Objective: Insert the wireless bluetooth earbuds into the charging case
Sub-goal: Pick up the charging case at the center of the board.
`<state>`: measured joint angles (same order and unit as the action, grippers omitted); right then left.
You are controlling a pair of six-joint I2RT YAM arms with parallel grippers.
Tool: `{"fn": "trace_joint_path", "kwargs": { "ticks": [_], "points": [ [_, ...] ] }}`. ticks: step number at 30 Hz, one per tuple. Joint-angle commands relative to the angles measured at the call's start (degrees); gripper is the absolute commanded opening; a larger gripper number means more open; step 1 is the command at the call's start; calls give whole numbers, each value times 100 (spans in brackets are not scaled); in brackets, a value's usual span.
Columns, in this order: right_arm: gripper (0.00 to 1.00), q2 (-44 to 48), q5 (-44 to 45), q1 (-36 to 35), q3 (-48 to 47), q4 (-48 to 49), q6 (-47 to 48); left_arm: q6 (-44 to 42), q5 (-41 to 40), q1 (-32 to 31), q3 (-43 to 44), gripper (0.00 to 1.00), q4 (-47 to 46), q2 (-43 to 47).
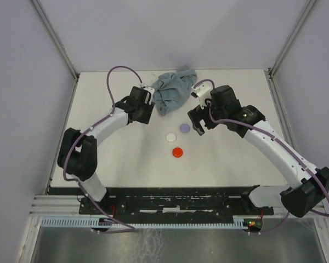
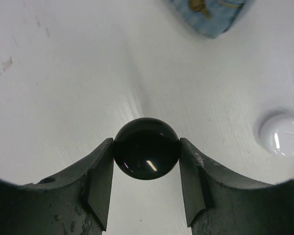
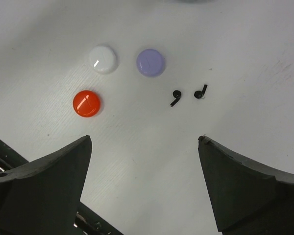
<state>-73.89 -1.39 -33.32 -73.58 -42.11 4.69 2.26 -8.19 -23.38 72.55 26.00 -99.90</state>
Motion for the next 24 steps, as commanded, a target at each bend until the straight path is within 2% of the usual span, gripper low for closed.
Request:
{"fn": "trace_joint_path", "kwargs": {
  "ticks": [1, 5, 11, 16, 19, 24],
  "points": [
    [98, -160, -636, 147, -753, -419, -300, -1279, -58, -400, -398, 53, -817, 822],
    [97, -360, -1082, 304, -1212, -643, -507, -1897, 341, -645, -755, 55, -1193, 1440],
    [96, -455, -1565, 514, -1336, -360, -890, -2954, 1087, -894, -1621, 55, -2172, 2509],
    [91, -591, -2179, 519, -1346, 65, -1218, -4252, 2122, -1046, -2630, 45, -3219, 3377],
    [87, -785, -2632, 517, -1435, 261, -1507, -4817, 2337, -1183, -2865, 44, -3425, 3595],
    [81, -1028, -3035, 427, -1468, 685, -2031, -5199, 2467, -1361, -2805, 44, -3387, 3653]
  ]
}}
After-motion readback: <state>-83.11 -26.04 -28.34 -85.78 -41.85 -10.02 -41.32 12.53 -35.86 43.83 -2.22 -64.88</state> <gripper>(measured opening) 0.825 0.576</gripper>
